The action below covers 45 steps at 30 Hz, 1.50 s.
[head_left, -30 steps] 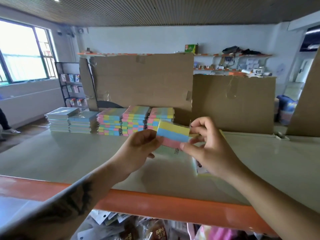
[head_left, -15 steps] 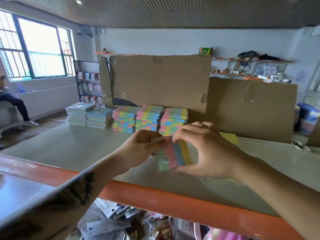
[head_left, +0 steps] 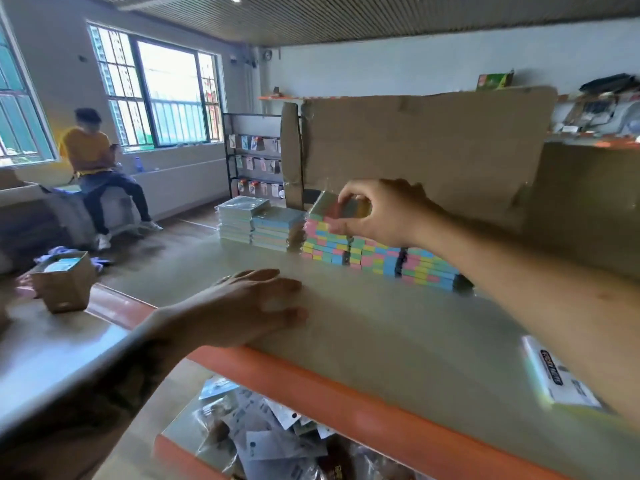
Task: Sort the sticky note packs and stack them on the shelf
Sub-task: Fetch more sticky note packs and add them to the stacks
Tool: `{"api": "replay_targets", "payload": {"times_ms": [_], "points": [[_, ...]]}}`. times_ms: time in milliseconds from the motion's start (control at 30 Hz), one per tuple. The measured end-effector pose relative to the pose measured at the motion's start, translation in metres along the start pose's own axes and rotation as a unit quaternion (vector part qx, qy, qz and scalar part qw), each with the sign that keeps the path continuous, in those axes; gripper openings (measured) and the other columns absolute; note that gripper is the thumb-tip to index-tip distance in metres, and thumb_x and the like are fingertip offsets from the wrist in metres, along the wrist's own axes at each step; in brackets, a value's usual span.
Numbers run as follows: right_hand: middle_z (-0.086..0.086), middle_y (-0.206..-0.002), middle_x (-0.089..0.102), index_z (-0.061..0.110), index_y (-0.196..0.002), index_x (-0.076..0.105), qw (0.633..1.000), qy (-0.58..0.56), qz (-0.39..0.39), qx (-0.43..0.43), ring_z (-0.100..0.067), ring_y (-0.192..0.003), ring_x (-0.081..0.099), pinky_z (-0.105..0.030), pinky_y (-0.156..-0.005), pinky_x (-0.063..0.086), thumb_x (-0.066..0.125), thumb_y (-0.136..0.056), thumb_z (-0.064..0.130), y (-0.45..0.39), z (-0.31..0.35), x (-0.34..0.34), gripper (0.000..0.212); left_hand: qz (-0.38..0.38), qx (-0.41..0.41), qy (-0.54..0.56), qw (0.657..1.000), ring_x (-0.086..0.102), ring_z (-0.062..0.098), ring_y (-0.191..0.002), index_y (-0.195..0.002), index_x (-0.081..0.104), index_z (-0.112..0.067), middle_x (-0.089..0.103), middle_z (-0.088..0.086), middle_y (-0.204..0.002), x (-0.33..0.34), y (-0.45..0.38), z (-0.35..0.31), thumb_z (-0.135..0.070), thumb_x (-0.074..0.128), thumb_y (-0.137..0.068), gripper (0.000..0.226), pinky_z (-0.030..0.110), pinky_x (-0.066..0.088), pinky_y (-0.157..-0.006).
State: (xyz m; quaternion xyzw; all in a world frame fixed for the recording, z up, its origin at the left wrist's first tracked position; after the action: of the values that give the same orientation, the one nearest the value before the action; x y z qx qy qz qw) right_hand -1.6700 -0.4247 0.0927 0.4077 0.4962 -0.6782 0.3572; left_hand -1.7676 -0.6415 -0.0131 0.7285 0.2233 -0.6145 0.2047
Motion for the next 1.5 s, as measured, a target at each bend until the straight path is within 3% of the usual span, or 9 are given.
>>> {"api": "replay_targets", "payload": {"times_ms": [133,233,300,400,700,1033,1267,1400,1500], "points": [[0.003,-0.11,0.072,0.04,-0.108,0.061,0.999,0.011,0.011,0.034,-0.02,-0.103,0.059,-0.046,-0.102,0.04,0.059,-0.07,0.091,-0.051,-0.003,0.017,0.064,0.001,-0.005,0.014,1.0,0.012,0.01,-0.155,-0.15,0.019,-0.062,0.017,-0.02,-0.167,0.006,-0.002,-0.001,-0.104,0.021,-0.063,0.097,0.041,0.013,-0.126],[0.003,-0.098,0.068,0.038,-0.104,0.061,0.999,-0.008,0.029,0.039,-0.018,-0.089,0.062,-0.043,-0.087,0.05,0.067,-0.074,0.081,-0.068,-0.007,0.028,0.053,-0.001,-0.007,0.006,1.0,0.009,0.009,-0.155,-0.151,0.018,-0.062,0.014,-0.02,-0.167,0.006,-0.002,-0.004,-0.092,0.033,-0.078,0.081,0.043,0.01,-0.126],[0.0,-0.105,0.068,0.036,-0.106,0.061,0.998,-0.016,0.044,0.043,-0.02,-0.094,0.065,-0.044,-0.092,0.051,0.07,-0.076,0.077,-0.072,-0.011,0.034,0.051,0.009,-0.008,0.004,1.0,0.007,0.011,-0.155,-0.15,0.015,-0.065,0.012,-0.019,-0.168,0.007,-0.002,-0.002,-0.093,0.032,-0.078,0.079,0.046,0.009,-0.127],[-0.001,-0.121,0.067,0.037,-0.11,0.061,0.996,0.034,0.053,0.059,-0.027,-0.117,0.058,-0.058,-0.117,0.029,0.065,-0.078,0.081,-0.075,-0.015,0.039,0.054,0.006,-0.005,0.002,1.0,0.007,0.012,-0.155,-0.149,0.014,-0.065,0.012,-0.019,-0.168,0.009,-0.003,0.0,-0.094,0.032,-0.077,0.08,0.048,0.009,-0.126],[-0.004,-0.14,0.058,0.037,-0.124,0.058,0.992,0.049,0.094,0.068,-0.028,-0.121,0.055,-0.048,-0.107,0.042,0.065,-0.08,0.078,-0.065,-0.01,0.038,0.061,-0.026,-0.007,0.025,0.999,0.015,0.009,-0.153,-0.149,0.028,-0.062,0.022,-0.021,-0.164,0.006,-0.001,-0.002,-0.093,0.039,-0.076,0.08,0.044,0.014,-0.125],[0.01,-0.119,0.059,0.041,-0.118,0.06,0.994,0.102,0.045,-0.007,-0.018,-0.119,0.054,-0.041,-0.103,0.036,0.058,-0.089,0.068,0.077,-0.013,-0.011,0.039,-0.084,0.036,0.03,0.995,0.029,0.011,-0.149,-0.141,0.043,-0.059,0.036,-0.022,-0.159,-0.005,0.007,-0.032,-0.1,0.032,-0.065,0.087,0.047,0.018,-0.122],[0.017,-0.114,0.06,0.039,-0.113,0.064,0.991,0.074,0.093,0.057,-0.011,-0.112,0.057,-0.038,-0.1,0.043,0.06,-0.088,0.066,0.186,-0.067,-0.033,0.037,-0.037,0.155,0.064,0.985,0.037,0.006,-0.141,-0.137,0.049,-0.057,0.042,-0.028,-0.151,0.009,0.0,-0.146,-0.09,0.044,-0.074,0.071,0.038,0.026,-0.117],[0.021,-0.111,0.064,0.046,-0.112,0.061,0.979,-0.006,0.153,0.132,-0.004,-0.102,0.061,-0.037,-0.094,0.052,0.066,-0.069,0.085,0.231,-0.094,-0.043,0.058,-0.034,0.203,0.082,0.975,0.045,0.008,-0.134,-0.134,0.052,-0.055,0.048,-0.028,-0.144,0.017,0.001,-0.195,-0.086,0.05,-0.077,0.065,0.038,0.035,-0.112],[0.02,-0.108,0.066,0.043,-0.118,0.062,0.972,-0.047,0.173,0.153,-0.002,-0.098,0.062,-0.033,-0.092,0.053,0.082,-0.068,0.07,0.254,-0.105,-0.041,0.06,-0.034,0.233,0.099,0.967,0.051,0.008,-0.126,-0.132,0.056,-0.052,0.054,-0.026,-0.138,0.024,0.006,-0.221,-0.072,0.06,-0.084,0.052,0.037,0.041,-0.106]]}}
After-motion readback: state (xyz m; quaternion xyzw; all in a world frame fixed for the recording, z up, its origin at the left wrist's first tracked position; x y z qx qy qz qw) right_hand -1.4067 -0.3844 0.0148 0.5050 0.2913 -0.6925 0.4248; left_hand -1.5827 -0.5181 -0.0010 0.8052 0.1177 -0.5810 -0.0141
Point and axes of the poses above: each hand's wrist, its own y-axis away from the middle knuckle, its own x-axis out of the palm, z = x × y, the point moved 4 cm from there along -y, towards the middle knuckle
